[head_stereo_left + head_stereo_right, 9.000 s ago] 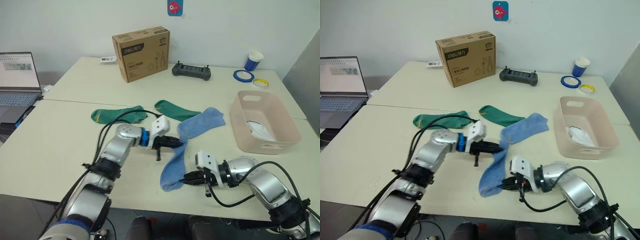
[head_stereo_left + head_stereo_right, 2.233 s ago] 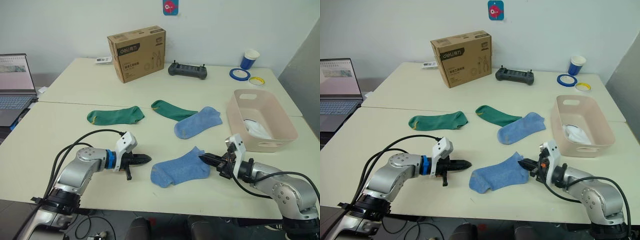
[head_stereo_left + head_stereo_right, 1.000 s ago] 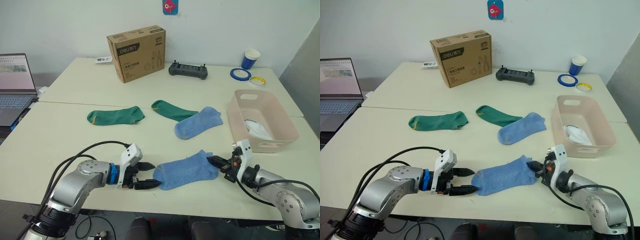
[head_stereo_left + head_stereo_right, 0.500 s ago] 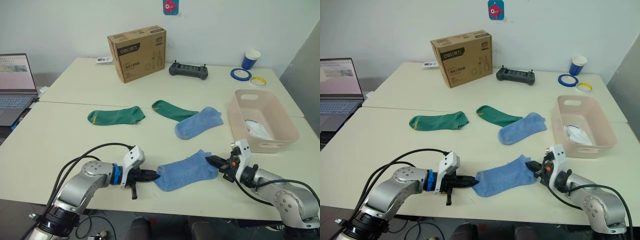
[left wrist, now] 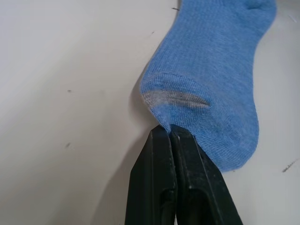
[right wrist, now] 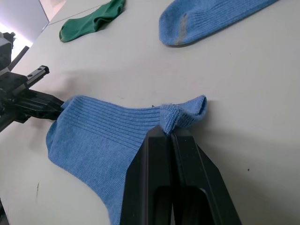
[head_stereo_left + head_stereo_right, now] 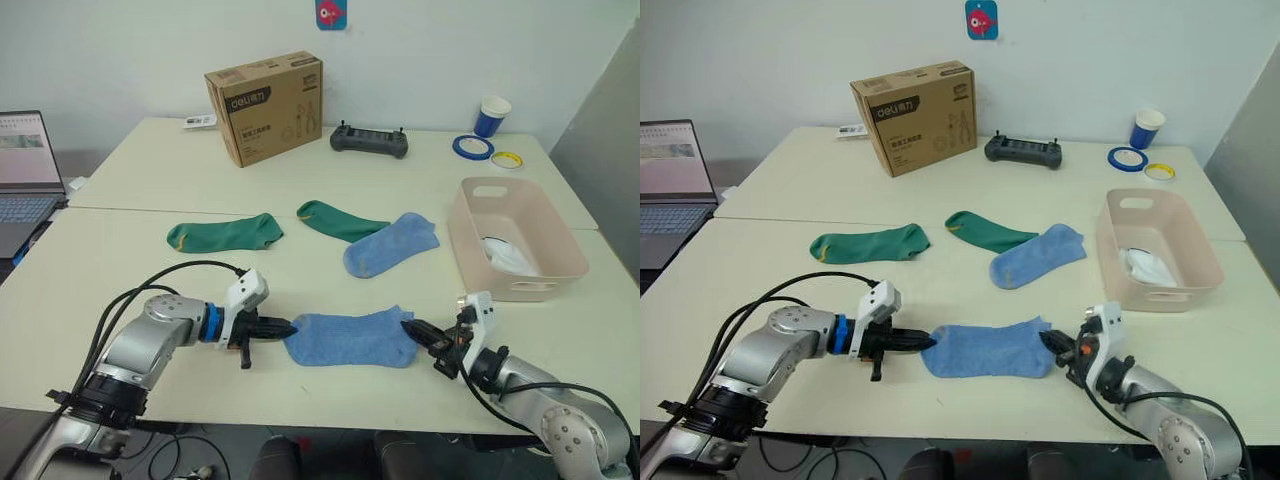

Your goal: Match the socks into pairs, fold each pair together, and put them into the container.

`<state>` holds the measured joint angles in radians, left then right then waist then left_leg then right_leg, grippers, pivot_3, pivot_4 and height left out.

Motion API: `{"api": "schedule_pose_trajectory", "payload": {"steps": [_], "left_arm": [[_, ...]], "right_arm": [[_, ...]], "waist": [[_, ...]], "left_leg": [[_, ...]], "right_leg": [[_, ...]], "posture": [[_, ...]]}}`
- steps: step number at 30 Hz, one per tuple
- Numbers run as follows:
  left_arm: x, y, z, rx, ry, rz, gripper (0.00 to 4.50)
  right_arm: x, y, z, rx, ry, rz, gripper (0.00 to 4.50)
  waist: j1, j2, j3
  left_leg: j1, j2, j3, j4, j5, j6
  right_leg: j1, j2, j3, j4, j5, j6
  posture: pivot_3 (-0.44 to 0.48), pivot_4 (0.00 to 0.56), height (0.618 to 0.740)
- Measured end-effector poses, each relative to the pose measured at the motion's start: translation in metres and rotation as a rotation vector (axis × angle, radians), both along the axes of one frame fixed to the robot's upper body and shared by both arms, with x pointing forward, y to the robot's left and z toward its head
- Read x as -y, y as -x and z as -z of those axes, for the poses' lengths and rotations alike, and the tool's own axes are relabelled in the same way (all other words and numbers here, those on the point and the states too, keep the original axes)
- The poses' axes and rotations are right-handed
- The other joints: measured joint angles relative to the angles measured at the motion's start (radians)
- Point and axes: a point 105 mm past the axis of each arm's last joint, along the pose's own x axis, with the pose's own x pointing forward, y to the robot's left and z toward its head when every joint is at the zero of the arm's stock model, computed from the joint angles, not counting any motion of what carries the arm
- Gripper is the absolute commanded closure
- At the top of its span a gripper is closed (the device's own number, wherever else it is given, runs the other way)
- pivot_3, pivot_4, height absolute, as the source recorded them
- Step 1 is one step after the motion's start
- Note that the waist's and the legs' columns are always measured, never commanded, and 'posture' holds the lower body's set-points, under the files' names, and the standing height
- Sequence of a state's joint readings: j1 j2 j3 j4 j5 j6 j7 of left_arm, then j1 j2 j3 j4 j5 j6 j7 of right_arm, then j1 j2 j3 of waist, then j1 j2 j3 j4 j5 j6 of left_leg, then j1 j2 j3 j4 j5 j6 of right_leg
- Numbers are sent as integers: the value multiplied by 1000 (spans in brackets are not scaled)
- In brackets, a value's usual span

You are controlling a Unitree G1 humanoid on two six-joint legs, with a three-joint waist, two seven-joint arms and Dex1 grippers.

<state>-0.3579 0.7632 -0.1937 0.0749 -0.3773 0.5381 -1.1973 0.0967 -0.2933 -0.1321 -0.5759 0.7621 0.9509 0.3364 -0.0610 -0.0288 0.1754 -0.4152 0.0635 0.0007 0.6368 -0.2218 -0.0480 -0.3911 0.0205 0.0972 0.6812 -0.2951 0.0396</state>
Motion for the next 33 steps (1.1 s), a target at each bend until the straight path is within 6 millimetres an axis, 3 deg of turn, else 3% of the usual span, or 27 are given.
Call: {"api": "schedule_pose_trajectory", "payload": {"steps": [5,24,26,27,33], "left_arm": [[-4,0,-2,-25,-15,7,4476],[-10,0,-3,-48,-33,-18,4476],[-10,0,-3,-39,-32,-13,4500],[-10,1,-3,-33,-30,-7,4303],[-9,3,-4,-30,-14,-2,2676]], "right_arm": [[-6,4,3,-30,-66,43,4500],[-2,10,8,-45,-56,33,4500],[-2,11,9,-51,-53,29,4032],[-1,12,10,-52,-51,27,3795],[12,17,14,-63,6,15,1668]], "waist": [[1,0,0],[1,0,0],[1,0,0],[1,0,0],[4,0,0]], "left_leg": [[0,0,0,-1,0,0],[0,0,0,-2,0,0],[0,0,0,-2,0,0],[0,0,0,-2,0,0],[0,0,0,-2,0,0]], "right_leg": [[-1,0,0,0,-1,-1],[-1,0,0,0,-1,-1],[-1,0,0,0,-1,-1],[-1,0,0,0,-1,-1],[-1,0,0,0,-1,-1]], "posture": [[0,150,740],[0,150,740],[0,150,740],[0,150,740],[0,150,740]]}}
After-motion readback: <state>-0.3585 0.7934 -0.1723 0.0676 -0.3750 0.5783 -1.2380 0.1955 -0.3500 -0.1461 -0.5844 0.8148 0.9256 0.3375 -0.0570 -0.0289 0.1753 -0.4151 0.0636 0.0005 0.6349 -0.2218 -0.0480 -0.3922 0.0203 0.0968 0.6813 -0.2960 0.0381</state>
